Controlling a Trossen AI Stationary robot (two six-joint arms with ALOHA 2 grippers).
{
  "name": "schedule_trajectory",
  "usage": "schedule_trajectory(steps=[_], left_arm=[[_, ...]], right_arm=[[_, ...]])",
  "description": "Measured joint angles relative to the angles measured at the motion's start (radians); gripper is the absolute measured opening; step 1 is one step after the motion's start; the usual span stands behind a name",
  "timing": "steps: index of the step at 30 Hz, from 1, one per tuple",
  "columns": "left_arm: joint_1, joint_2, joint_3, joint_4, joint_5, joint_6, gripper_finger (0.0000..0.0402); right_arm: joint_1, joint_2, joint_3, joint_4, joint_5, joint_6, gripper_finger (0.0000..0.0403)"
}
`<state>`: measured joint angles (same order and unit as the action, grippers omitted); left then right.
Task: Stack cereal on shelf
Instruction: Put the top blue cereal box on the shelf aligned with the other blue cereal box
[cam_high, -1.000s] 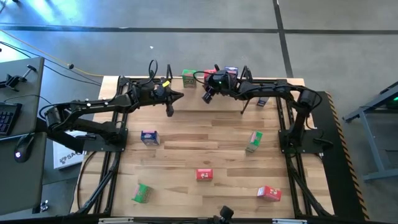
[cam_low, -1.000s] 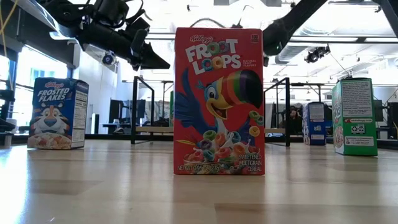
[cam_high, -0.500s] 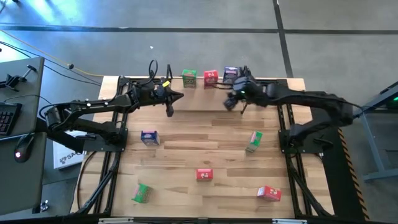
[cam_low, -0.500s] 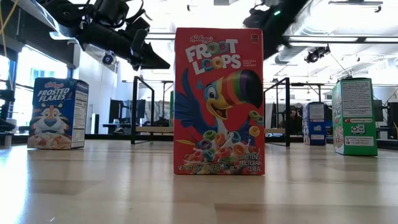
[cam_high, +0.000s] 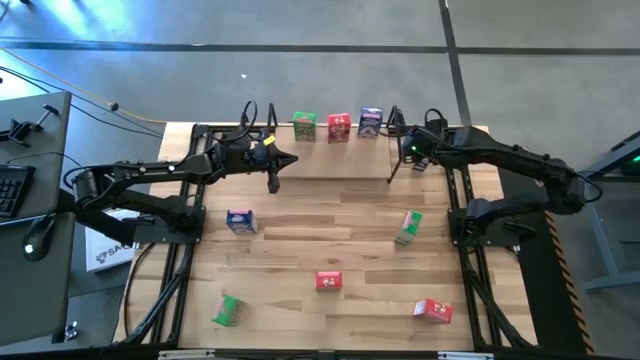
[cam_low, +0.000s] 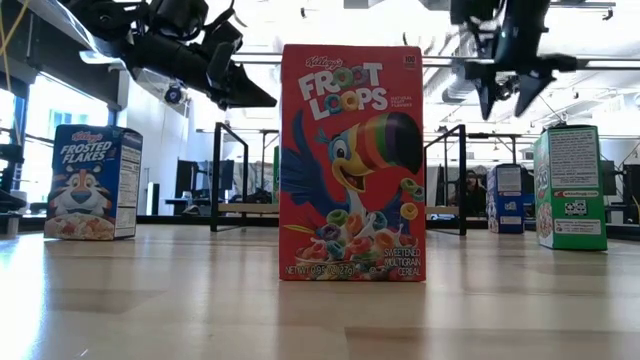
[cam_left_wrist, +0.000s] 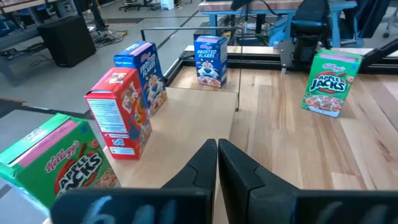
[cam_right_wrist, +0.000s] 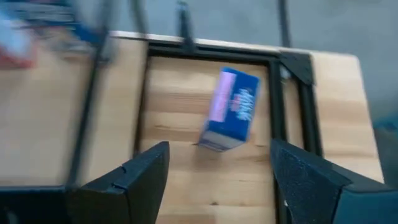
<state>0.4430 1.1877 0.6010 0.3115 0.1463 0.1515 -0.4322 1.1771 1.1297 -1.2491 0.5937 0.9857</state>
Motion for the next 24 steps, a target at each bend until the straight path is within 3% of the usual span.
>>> schedule_trajectory(steps=[5, 12, 24], left_arm=[[0.0, 0.0, 0.0, 0.0, 0.0, 0.0, 0.0008], [0.0, 0.0, 0.0, 0.0, 0.0, -0.001, 0.0008], [0.0, 0.0, 0.0, 0.0, 0.0, -0.009, 0.0008]], right_arm=[[-0.128, 0.001, -0.103, 0.089, 0.0, 0.058, 0.0266], [-0.259, 0.001, -0.242, 0.381, -0.041, -0.026, 0.0266], [-0.336, 0.112, -0.315, 0.537, -0.089, -0.088, 0.0266]])
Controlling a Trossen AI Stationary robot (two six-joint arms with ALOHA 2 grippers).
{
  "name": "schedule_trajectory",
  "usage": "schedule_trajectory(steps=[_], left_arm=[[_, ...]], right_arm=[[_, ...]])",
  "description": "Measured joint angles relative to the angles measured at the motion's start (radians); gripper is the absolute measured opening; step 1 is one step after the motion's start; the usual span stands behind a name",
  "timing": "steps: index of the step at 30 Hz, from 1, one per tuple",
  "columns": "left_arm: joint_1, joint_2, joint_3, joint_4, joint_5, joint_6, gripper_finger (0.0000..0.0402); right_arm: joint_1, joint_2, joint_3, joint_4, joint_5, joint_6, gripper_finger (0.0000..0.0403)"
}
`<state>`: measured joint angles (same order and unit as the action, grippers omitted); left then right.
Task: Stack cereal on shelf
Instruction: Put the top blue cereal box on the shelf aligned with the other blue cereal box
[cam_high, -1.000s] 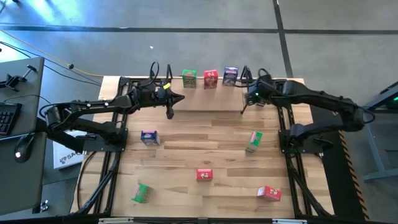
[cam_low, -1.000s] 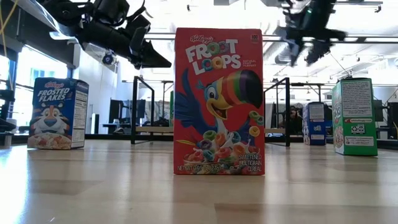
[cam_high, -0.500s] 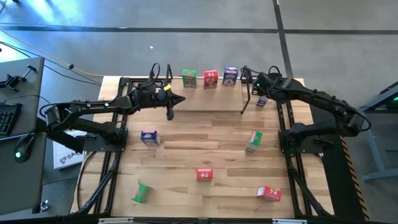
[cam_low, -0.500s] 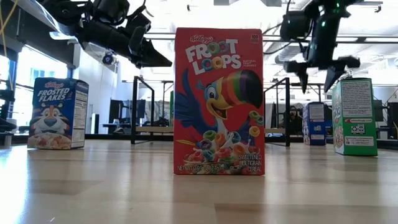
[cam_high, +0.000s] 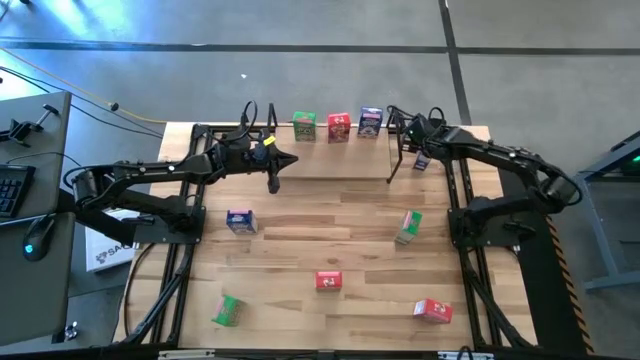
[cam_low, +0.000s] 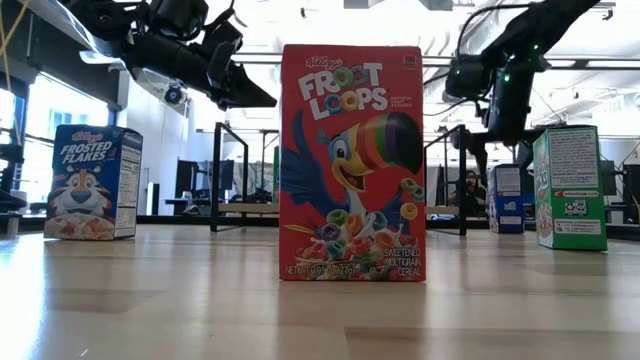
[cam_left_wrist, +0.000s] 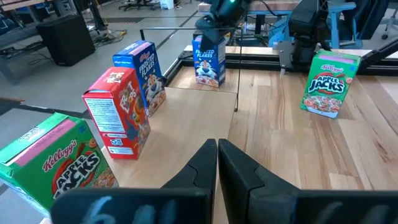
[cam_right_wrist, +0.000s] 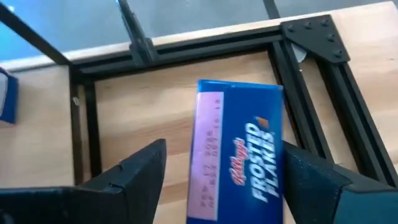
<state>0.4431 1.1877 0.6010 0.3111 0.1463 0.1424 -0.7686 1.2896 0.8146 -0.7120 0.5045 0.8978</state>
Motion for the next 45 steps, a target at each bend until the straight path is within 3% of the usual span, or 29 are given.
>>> schedule_trajectory(steps=[7, 18, 24, 34, 45], left_arm=[[0.0, 0.0, 0.0, -0.001, 0.0, -0.007, 0.0008], [0.001, 0.0, 0.0, -0.019, 0.0, -0.008, 0.0008], [0.002, 0.0, 0.0, -0.019, 0.0, -0.008, 0.0008], [0.002, 0.0, 0.0, -0.028, -0.005, -0.008, 0.0008], [0.002, 0.0, 0.0, -0.029, -0.005, -0.011, 0.0008]], right_arm=[[-0.023, 0.073, 0.0, -0.001, -0.012, -0.008, 0.0259], [-0.024, 0.085, 0.0, 0.0, -0.036, -0.054, 0.019], [-0.023, 0.084, 0.038, -0.028, -0.051, -0.115, 0.0177], [0.003, 0.084, 0.319, -0.281, -0.013, -0.306, 0.0177], [0.091, 0.083, 0.674, -0.412, 0.005, -0.54, 0.0177]])
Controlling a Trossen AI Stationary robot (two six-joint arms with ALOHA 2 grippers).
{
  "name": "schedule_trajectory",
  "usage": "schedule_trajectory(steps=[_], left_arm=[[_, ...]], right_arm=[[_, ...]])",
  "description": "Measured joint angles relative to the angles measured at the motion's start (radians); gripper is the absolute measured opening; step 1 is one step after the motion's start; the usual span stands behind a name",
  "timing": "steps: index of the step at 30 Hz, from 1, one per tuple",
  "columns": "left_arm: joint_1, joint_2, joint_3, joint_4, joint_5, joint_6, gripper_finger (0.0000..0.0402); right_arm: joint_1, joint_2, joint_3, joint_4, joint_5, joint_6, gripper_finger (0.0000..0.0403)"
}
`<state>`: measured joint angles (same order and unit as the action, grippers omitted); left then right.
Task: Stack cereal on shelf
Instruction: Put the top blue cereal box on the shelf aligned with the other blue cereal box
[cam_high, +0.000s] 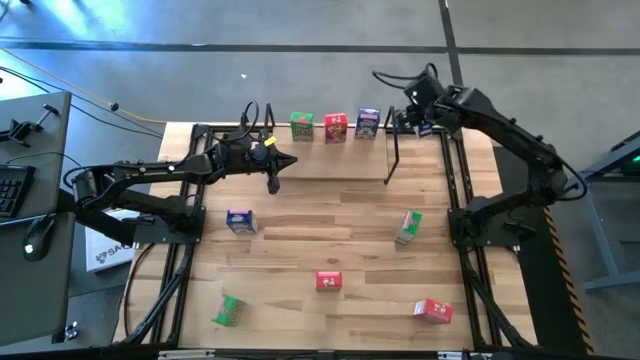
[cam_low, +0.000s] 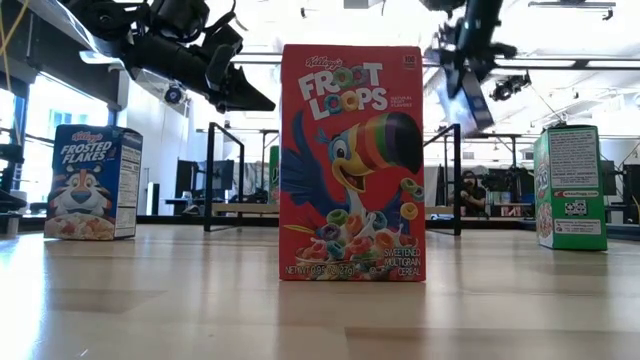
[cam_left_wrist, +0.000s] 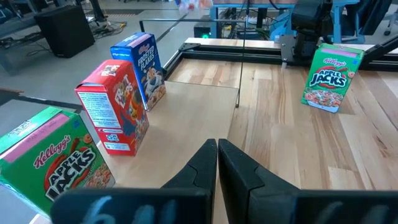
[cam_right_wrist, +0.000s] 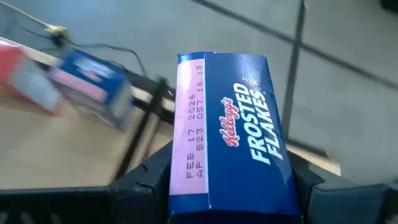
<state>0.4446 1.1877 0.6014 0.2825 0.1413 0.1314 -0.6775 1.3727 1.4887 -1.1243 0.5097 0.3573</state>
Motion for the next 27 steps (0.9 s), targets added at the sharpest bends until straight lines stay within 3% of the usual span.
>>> schedule_trajectory(steps=[6, 12, 15, 27], left_arm=[[0.0, 0.0, 0.0, 0.0, 0.0, -0.007, 0.0008], [0.0, 0.0, 0.0, 0.0, 0.0, -0.009, 0.0008], [0.0, 0.0, 0.0, 0.0, 0.0, -0.021, 0.0008], [0.0, 0.0, 0.0, -0.001, 0.001, -0.023, 0.0008]], right_arm=[[0.068, 0.0, 0.123, 0.051, -0.07, -0.228, 0.0177], [0.107, 0.024, 0.134, 0.206, -0.408, -0.505, 0.0177], [0.111, 0.075, 0.133, 0.214, -0.52, -0.586, 0.0177], [0.092, 0.329, 0.132, 0.216, -0.572, -0.701, 0.0177]])
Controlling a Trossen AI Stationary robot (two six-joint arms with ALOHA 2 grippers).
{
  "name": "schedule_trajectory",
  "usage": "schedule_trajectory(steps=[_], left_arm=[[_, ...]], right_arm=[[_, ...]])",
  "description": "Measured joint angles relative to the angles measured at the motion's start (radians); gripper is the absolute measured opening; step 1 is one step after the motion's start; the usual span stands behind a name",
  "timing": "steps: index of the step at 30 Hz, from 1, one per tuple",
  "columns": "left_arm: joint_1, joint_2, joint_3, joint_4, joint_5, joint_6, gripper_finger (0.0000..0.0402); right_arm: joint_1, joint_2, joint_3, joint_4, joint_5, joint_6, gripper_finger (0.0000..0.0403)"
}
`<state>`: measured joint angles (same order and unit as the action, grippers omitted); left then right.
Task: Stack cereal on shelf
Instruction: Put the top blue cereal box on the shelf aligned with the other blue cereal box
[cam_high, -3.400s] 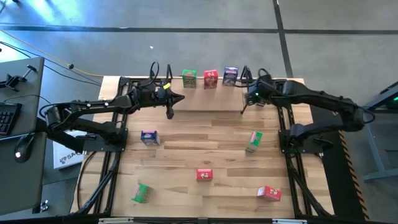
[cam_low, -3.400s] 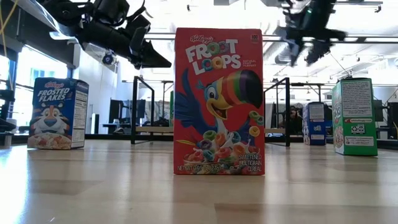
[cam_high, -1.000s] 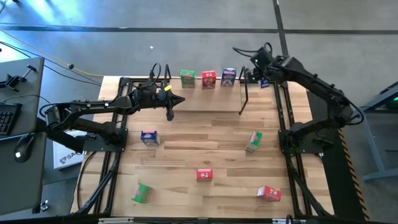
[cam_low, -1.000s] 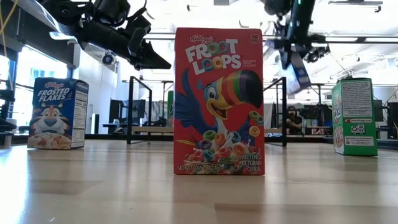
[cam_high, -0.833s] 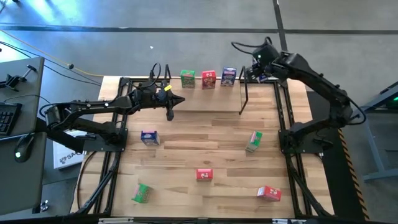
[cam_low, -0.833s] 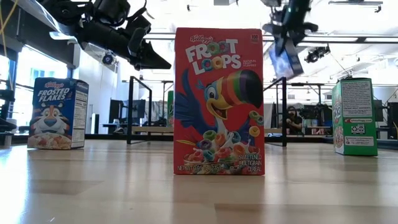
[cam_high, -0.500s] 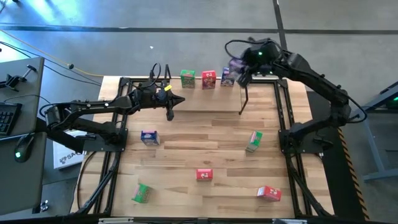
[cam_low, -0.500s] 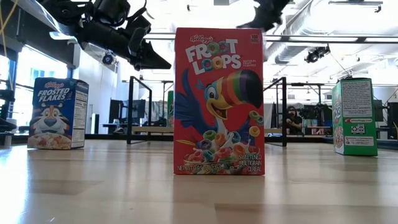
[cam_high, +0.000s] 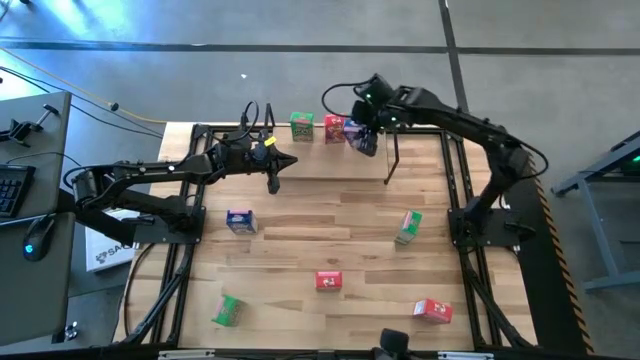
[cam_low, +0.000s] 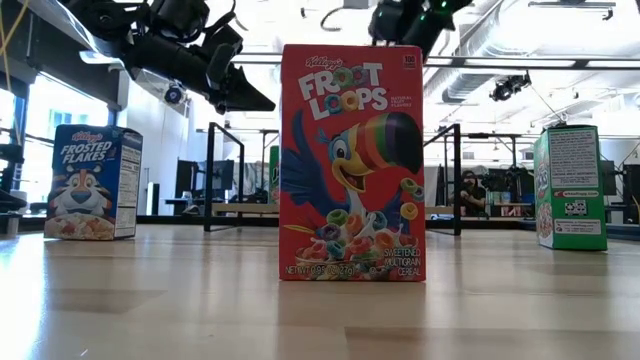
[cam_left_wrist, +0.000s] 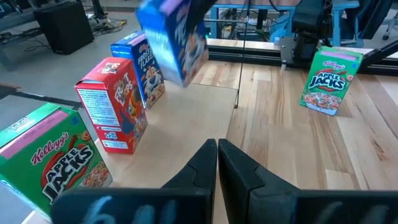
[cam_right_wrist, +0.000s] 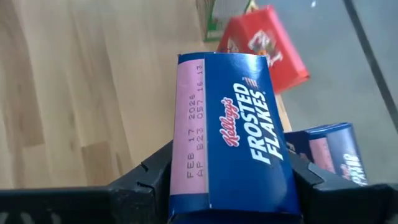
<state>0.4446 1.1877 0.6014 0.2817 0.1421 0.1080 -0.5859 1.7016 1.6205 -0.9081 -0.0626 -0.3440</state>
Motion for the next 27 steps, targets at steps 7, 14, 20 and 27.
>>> schedule_trajectory(steps=[7, 14, 20, 27], left_arm=[[0.0, 0.0, 0.0, 0.0, 0.0, 0.006, 0.0008], [0.0, 0.0, 0.0, 0.0, 0.0, 0.007, 0.0008], [-0.001, 0.0, 0.0, 0.0, 0.0, 0.006, 0.0008], [-0.001, 0.0, 0.0, 0.0, 0.0, 0.001, 0.0008]], right_arm=[[-0.003, 0.054, 0.0, 0.007, -0.019, -0.013, 0.0177], [-0.003, 0.092, 0.0, 0.007, 0.002, -0.006, 0.0177], [-0.003, 0.126, 0.0, 0.005, 0.063, 0.011, 0.0177], [0.003, 0.135, 0.0, 0.007, 0.122, 0.025, 0.0195]])
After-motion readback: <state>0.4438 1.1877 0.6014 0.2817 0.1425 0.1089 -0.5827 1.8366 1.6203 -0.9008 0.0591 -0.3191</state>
